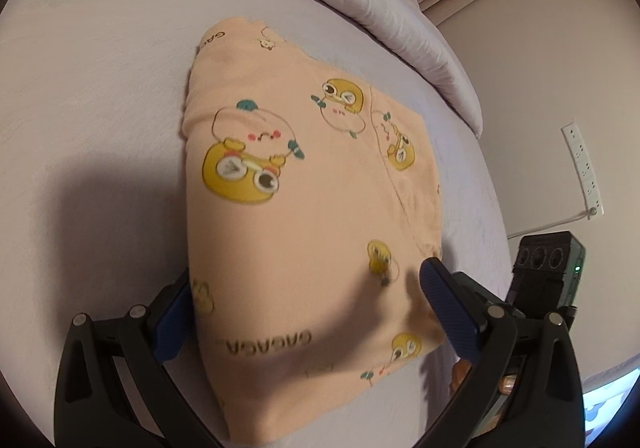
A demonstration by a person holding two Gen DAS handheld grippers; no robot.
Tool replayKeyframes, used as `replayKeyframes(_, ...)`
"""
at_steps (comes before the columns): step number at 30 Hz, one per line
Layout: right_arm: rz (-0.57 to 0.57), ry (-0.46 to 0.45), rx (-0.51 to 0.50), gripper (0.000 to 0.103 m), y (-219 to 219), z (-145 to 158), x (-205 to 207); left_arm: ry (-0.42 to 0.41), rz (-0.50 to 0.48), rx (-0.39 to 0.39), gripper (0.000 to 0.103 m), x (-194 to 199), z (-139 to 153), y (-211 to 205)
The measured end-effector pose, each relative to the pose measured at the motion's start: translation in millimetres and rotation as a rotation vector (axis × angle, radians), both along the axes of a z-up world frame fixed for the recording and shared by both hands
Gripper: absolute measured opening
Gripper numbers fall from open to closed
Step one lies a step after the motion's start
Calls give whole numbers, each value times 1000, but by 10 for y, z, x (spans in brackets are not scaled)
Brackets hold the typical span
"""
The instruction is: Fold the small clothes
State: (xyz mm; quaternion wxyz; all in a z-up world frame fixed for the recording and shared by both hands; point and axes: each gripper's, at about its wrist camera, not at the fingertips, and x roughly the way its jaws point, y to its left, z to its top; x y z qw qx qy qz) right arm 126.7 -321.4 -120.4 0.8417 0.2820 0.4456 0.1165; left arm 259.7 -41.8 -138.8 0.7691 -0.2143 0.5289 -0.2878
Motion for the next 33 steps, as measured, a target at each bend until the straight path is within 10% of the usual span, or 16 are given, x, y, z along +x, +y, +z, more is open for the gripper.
replayKeyframes(16, -45, 36, 132, 98, -79, -81, 430, -4, -17, 21, 101, 175, 2, -123)
replayKeyframes(24, -15, 63, 145, 51, -49, -197, 616, -52, -65, 108, 101, 155, 10, -270)
replayKeyframes(33, 7, 44, 129, 40, -41, -196, 607, -95, -96, 221, 90, 104, 0, -339)
